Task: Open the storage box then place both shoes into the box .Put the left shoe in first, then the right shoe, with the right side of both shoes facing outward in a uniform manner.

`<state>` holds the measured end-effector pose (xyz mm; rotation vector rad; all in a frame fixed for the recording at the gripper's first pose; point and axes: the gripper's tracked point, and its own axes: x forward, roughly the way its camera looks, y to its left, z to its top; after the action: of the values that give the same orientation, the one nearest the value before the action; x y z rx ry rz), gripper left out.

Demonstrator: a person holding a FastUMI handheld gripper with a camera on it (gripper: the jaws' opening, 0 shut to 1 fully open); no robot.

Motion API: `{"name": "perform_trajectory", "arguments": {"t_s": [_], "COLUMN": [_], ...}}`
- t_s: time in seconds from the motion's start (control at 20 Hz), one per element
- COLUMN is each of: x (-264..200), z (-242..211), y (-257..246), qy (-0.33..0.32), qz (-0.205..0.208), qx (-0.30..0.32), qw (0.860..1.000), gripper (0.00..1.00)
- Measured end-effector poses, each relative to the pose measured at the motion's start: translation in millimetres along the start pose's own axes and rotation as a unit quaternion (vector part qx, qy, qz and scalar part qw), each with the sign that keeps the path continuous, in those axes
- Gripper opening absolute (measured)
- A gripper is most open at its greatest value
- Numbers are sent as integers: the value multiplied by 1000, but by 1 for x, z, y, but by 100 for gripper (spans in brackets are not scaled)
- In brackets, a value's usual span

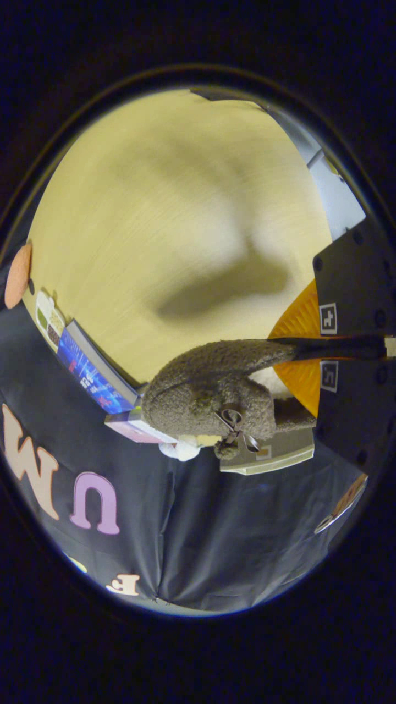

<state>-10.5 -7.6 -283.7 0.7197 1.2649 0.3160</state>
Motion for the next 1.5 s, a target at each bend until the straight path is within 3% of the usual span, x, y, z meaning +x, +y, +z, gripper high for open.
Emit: {"name": "perform_trajectory", "arguments": {"t_s": [0.55,1.05,1.3,1.5], "x": [1,58,93,124], "z": [-45,-87,-105,-127], "y": [158,283,303,281], "qy": [12,31,17,13], "qz": [64,113,85,4], "qx": [-60,-93,-109,-122], "qw": [996,989,990,992], "gripper": [3,3,4,4]}}
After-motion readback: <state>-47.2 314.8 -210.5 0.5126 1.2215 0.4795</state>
